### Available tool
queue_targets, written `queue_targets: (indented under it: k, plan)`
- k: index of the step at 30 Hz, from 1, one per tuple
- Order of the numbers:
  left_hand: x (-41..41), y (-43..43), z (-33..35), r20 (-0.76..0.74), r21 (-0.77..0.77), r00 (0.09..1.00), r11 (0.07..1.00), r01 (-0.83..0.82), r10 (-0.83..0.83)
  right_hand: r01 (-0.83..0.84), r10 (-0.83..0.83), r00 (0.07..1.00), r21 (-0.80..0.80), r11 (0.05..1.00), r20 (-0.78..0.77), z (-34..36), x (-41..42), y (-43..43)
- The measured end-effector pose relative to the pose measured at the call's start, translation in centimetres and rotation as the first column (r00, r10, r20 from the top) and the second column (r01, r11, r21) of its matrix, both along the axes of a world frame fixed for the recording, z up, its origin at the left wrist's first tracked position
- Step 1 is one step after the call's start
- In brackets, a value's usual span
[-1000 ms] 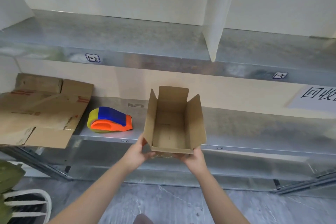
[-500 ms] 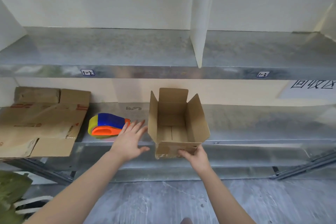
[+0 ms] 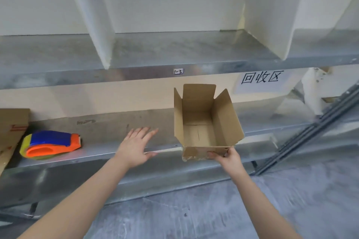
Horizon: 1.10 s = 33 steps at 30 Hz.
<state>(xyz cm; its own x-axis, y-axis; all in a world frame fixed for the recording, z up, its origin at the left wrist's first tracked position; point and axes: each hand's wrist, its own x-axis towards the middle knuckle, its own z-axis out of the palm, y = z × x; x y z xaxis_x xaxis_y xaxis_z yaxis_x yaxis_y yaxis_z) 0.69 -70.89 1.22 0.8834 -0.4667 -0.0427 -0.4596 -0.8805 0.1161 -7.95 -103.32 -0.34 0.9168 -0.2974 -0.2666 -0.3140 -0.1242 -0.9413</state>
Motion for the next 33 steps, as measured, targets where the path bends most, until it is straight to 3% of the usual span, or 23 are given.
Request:
queue_targets:
  k: [12, 27, 33]
  plan:
    - [-1.8, -22.7, 1.0, 0.038, 0.029, 0.997, 0.997, 0.067, -0.068, 0.031, -0.031, 0.999, -0.067, 0.997, 0.007, 3.5, -2.7, -24.5]
    - [4.1, -48.8, 0.8, 0.002, 0.010, 0.980, 0.980, 0.197, -0.197, 0.082, -0.088, 0.995, -0.154, 0.985, -0.034, 3.4, 3.1, -47.3]
    - [4.4, -57.7, 0.3, -0.189, -0.201, 0.966, 0.970, 0.140, -0.179, 0.023, -0.030, 0.998, -0.144, 0.989, -0.049, 3.6, 5.4, -52.4]
